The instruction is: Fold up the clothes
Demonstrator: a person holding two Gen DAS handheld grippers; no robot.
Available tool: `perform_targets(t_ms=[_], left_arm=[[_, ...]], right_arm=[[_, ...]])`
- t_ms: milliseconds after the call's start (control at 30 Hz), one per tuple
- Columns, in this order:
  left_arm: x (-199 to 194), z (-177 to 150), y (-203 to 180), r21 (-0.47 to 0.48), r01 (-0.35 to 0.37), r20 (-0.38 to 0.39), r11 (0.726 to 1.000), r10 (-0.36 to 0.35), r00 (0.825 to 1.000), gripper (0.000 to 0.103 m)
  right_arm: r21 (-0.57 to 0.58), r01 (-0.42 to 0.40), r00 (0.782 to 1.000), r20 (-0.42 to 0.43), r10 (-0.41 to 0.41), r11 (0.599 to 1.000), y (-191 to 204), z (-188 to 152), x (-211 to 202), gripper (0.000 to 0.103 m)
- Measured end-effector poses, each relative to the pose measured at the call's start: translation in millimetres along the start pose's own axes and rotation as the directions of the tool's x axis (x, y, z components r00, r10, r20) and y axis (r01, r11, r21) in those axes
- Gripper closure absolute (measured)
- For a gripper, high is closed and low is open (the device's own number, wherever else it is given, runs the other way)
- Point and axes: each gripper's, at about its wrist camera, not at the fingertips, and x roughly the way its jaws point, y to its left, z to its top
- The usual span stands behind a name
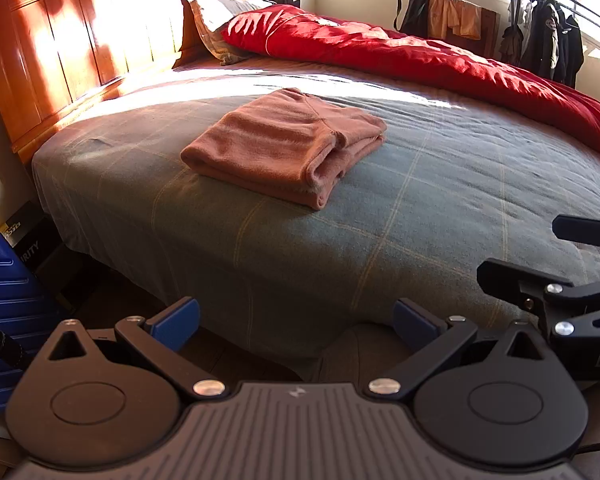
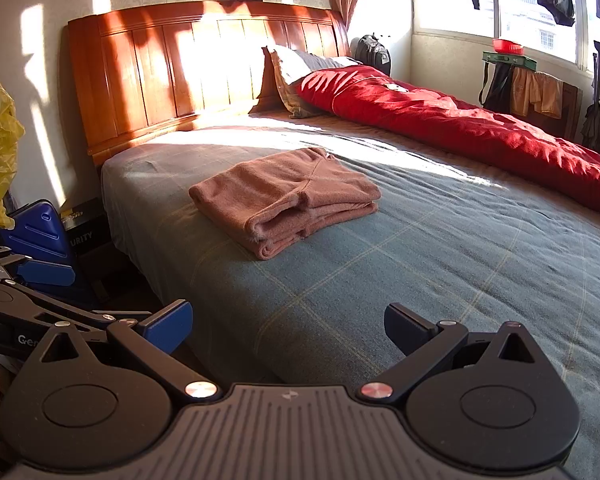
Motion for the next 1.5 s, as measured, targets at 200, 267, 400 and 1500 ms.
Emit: perform_targets(t_ms=[200, 267, 400, 1500], left_arm=[[-0.8, -0.1, -0.6, 0.003, 0.001, 0.000, 1.000, -0.001, 1.000, 0.001], [-1.2, -0.3, -0.6, 0.004, 0.000, 0.001, 1.000, 0.000, 1.000, 0.001], [-2.3, -1.2, -0.4, 0.003, 0.001, 0.003, 1.000, -0.001, 1.000, 0.001], [-4.8, -0.3, -0.6, 0.006, 0.000, 0.010, 1.000, 0.000, 1.000, 0.001]], right_arm=[[0.001, -0.002, 1.000, 0.001, 0.002, 1.000, -0.1, 0.2, -0.3, 0.000], [0.000, -0.002, 1.000, 0.002, 0.002, 1.000, 0.0, 0.1, -0.8, 0.000], [0.002, -0.001, 1.000, 0.002, 0.001, 1.000, 0.6, -0.1, -0.8, 0.000], [-0.002, 0.005, 1.000, 0.007, -0.005, 1.000, 2.2, 1.3, -3.7, 0.000]])
